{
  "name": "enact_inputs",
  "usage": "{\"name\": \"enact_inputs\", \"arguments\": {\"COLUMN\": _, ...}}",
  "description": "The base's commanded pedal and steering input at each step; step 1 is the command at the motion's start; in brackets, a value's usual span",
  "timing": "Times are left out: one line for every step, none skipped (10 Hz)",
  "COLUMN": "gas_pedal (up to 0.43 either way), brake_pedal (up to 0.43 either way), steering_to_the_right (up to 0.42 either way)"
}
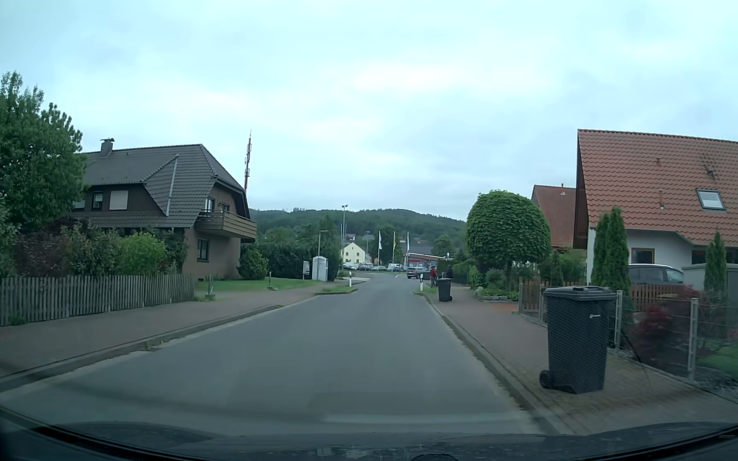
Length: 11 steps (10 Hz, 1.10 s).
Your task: Follow the waypoints while adhering to traffic rules and regulations
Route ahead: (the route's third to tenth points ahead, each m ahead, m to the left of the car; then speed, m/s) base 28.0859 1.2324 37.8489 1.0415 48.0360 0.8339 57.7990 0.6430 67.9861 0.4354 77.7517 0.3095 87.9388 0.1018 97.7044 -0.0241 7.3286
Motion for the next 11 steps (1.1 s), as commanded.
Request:
{"name": "enact_inputs", "arguments": {"gas_pedal": 0.280, "brake_pedal": 0.000, "steering_to_the_right": -0.003}}
{"name": "enact_inputs", "arguments": {"gas_pedal": 0.280, "brake_pedal": 0.000, "steering_to_the_right": -0.002}}
{"name": "enact_inputs", "arguments": {"gas_pedal": 0.280, "brake_pedal": 0.000, "steering_to_the_right": -0.003}}
{"name": "enact_inputs", "arguments": {"gas_pedal": 0.268, "brake_pedal": 0.000, "steering_to_the_right": -0.003}}
{"name": "enact_inputs", "arguments": {"gas_pedal": 0.268, "brake_pedal": 0.000, "steering_to_the_right": -0.003}}
{"name": "enact_inputs", "arguments": {"gas_pedal": 0.268, "brake_pedal": 0.000, "steering_to_the_right": -0.004}}
{"name": "enact_inputs", "arguments": {"gas_pedal": 0.268, "brake_pedal": 0.000, "steering_to_the_right": -0.008}}
{"name": "enact_inputs", "arguments": {"gas_pedal": 0.248, "brake_pedal": 0.000, "steering_to_the_right": -0.012}}
{"name": "enact_inputs", "arguments": {"gas_pedal": 0.228, "brake_pedal": 0.000, "steering_to_the_right": -0.015}}
{"name": "enact_inputs", "arguments": {"gas_pedal": 0.228, "brake_pedal": 0.000, "steering_to_the_right": -0.019}}
{"name": "enact_inputs", "arguments": {"gas_pedal": 0.220, "brake_pedal": 0.000, "steering_to_the_right": -0.029}}
